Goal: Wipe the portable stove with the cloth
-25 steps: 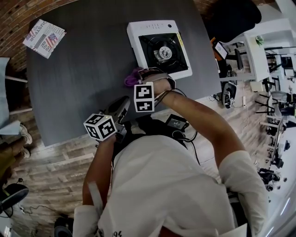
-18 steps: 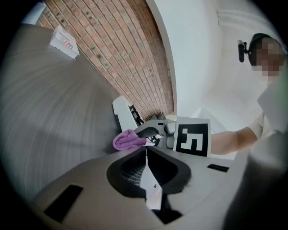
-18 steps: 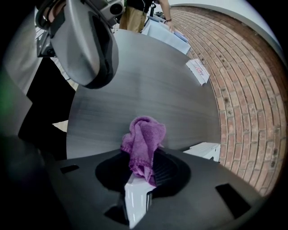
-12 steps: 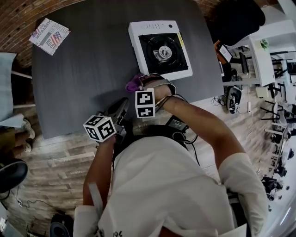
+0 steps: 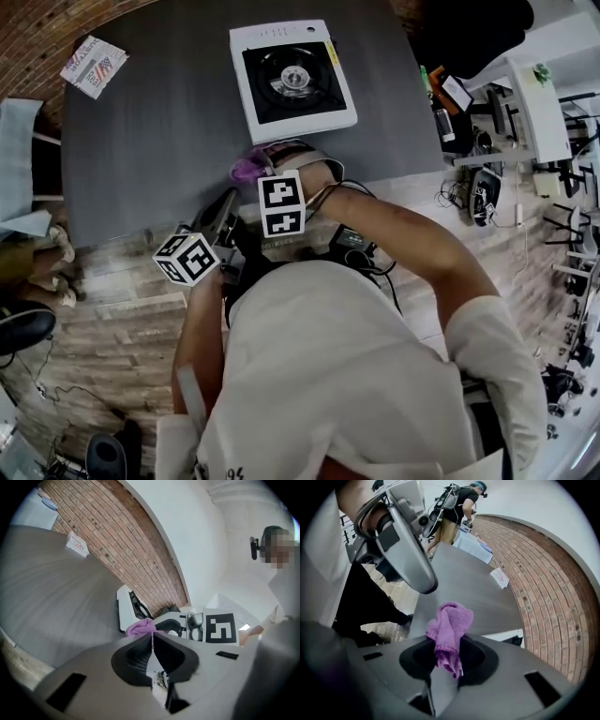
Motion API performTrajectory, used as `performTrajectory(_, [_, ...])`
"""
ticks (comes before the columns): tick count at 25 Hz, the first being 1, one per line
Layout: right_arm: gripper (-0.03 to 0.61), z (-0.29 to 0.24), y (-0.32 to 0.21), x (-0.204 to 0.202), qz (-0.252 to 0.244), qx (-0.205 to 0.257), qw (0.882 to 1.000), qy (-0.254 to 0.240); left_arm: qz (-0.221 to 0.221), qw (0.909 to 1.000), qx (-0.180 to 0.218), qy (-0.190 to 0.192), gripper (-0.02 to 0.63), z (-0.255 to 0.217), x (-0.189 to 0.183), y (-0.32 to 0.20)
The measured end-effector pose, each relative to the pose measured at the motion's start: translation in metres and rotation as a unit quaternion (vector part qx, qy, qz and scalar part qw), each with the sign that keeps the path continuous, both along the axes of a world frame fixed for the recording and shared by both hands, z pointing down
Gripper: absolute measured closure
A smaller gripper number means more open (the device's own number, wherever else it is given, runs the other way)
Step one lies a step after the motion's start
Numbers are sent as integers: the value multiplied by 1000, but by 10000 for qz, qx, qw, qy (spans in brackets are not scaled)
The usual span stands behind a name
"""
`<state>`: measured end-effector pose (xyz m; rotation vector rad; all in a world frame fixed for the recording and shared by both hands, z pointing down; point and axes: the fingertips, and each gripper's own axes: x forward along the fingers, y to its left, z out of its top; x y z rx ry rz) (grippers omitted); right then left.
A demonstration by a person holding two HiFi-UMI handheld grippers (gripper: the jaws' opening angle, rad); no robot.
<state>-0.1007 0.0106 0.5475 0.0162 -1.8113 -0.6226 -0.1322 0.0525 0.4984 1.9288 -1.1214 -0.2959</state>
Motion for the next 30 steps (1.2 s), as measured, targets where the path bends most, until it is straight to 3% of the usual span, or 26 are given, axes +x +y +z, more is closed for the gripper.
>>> performTrajectory(7, [468, -35, 34, 67, 565, -441, 9929, -951, -297, 9993, 223, -73, 595, -22, 64, 44])
performTrajectory(18, [468, -72, 80, 155, 1029, -527, 9743, -1934, -233, 9981, 481, -300, 595, -55, 152, 105])
performTrajectory(30, [468, -118, 85, 205, 1863, -962, 9293, -3042, -343, 9959, 729, -404, 595, -90, 171, 133])
